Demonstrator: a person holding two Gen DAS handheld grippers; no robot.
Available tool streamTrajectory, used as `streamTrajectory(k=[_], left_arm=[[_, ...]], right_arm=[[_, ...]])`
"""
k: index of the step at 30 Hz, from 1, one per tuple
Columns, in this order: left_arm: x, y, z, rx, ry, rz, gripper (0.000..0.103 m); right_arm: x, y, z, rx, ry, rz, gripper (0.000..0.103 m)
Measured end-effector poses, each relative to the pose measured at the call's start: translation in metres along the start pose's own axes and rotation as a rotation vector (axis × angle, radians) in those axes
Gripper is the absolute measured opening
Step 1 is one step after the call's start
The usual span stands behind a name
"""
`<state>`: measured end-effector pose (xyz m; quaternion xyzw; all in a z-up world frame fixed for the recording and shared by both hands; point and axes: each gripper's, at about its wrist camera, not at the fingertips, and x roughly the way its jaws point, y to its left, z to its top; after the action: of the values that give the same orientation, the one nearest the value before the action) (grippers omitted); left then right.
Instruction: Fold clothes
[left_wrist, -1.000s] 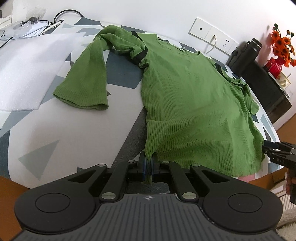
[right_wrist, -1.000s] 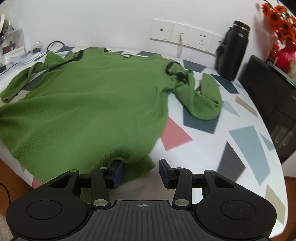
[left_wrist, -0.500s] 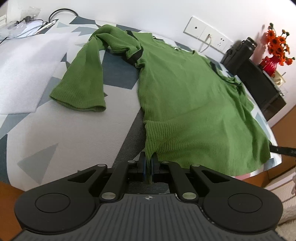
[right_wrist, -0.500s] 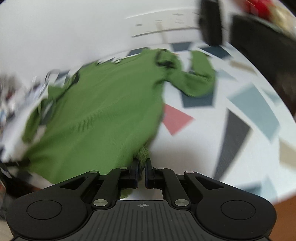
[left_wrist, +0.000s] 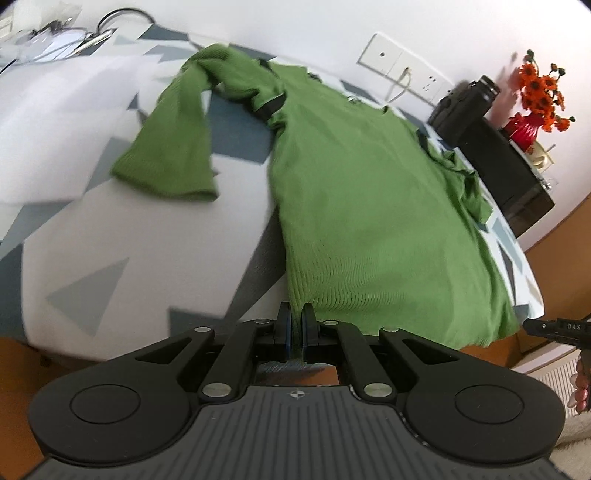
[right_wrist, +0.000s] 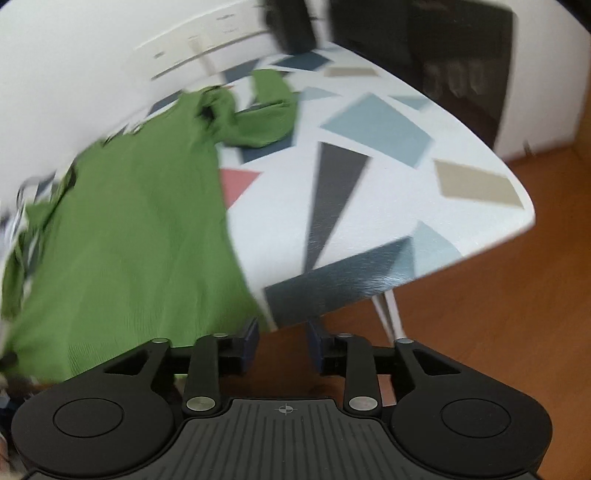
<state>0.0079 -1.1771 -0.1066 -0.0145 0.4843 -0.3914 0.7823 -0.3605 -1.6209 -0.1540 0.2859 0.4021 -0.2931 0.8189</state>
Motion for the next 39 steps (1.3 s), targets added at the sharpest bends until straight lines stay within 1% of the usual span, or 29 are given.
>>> streamTrajectory(k=[2,4,7,8,10,12,13,14,15,16,17,19,20,21,22,23,25,27,28,29,30,32,34,36,38,39], left_arm=[[-0.001,0.004,-0.003,-0.01,0.003,-0.002,0.006],[-0.002,0.004,-0.004,-0.016,0.002,-0.009,0.006],[-0.005,0.002,-0.003,-0.033,-0.01,-0.027,0.006],[-0.006,0.001,-0.003,-0.032,-0.013,-0.027,0.006],[-0.007,0.001,-0.004,-0.024,-0.019,-0.018,0.006],[-0.008,0.004,-0.007,-0.029,-0.02,-0.003,0.006],[-0.009,0.006,-0.009,-0.04,-0.018,0.0,0.006],[-0.009,0.008,-0.011,-0.049,-0.016,0.003,0.006],[-0.01,0.009,-0.013,-0.055,-0.016,0.001,0.006],[-0.01,0.01,-0.014,-0.063,-0.016,-0.003,0.006],[-0.01,0.01,-0.015,-0.066,-0.015,-0.004,0.006],[-0.009,0.008,-0.014,-0.06,-0.01,-0.001,0.006],[-0.008,0.007,-0.012,-0.054,-0.004,0.005,0.006],[-0.008,0.005,-0.01,-0.051,0.0,0.013,0.01],[-0.009,0.003,-0.007,-0.047,-0.001,0.024,0.019],[-0.01,0.001,-0.004,-0.045,-0.009,0.034,0.025],[-0.018,0.0,0.004,-0.054,-0.049,0.037,0.053],[-0.027,-0.002,0.018,-0.068,-0.094,0.025,0.063],[-0.033,-0.003,0.027,-0.07,-0.12,0.024,0.065],[-0.038,-0.005,0.036,-0.067,-0.145,0.023,0.066],[-0.044,-0.007,0.047,-0.062,-0.173,0.019,0.067],[-0.056,-0.014,0.069,-0.053,-0.229,0.001,0.067],[-0.068,-0.022,0.093,-0.043,-0.288,-0.029,0.067],[-0.08,-0.031,0.117,-0.024,-0.346,-0.058,0.068],[-0.089,-0.045,0.142,0.002,-0.405,-0.074,0.071],[-0.092,-0.051,0.153,0.015,-0.431,-0.081,0.075]], right_arm=[[0.002,0.017,-0.008,-0.103,-0.02,-0.03,0.046],[0.005,0.033,-0.01,-0.178,-0.053,-0.054,0.05],[0.011,0.052,0.0,-0.236,-0.099,-0.053,0.058],[0.014,0.057,0.004,-0.254,-0.107,-0.054,0.058],[0.025,0.063,0.009,-0.286,-0.086,-0.075,0.058],[0.037,0.068,0.014,-0.313,-0.061,-0.093,0.048],[0.041,0.067,0.015,-0.304,-0.041,-0.085,0.029],[0.041,0.064,0.017,-0.287,-0.034,-0.061,0.016],[0.041,0.063,0.018,-0.275,-0.031,-0.065,0.007],[0.041,0.061,0.018,-0.267,-0.027,-0.084,0.005],[0.041,0.059,0.019,-0.255,-0.02,-0.098,0.005],[0.042,0.051,0.021,-0.199,0.003,-0.088,0.006],[0.041,0.048,0.023,-0.169,0.011,-0.09,0.012],[0.041,0.045,0.025,-0.141,0.017,-0.093,0.022],[0.038,0.044,0.027,-0.116,0.016,-0.104,0.041],[0.035,0.043,0.03,-0.092,0.012,-0.108,0.047],[0.023,0.043,0.038,-0.059,-0.01,-0.072,0.048],[0.011,0.045,0.052,-0.027,-0.031,-0.048,0.054],[0.004,0.047,0.061,-0.01,-0.048,-0.033,0.06],[-0.005,0.051,0.072,0.006,-0.068,-0.012,0.064],[-0.014,0.054,0.083,0.016,-0.09,0.008,0.064],[-0.033,0.065,0.108,0.024,-0.142,0.044,0.07],[-0.054,0.079,0.137,0.017,-0.202,0.091,0.073],[-0.076,0.098,0.167,-0.005,-0.267,0.147,0.073],[-0.094,0.117,0.195,-0.03,-0.331,0.193,0.077],[-0.102,0.126,0.209,-0.044,-0.363,0.213,0.079]])
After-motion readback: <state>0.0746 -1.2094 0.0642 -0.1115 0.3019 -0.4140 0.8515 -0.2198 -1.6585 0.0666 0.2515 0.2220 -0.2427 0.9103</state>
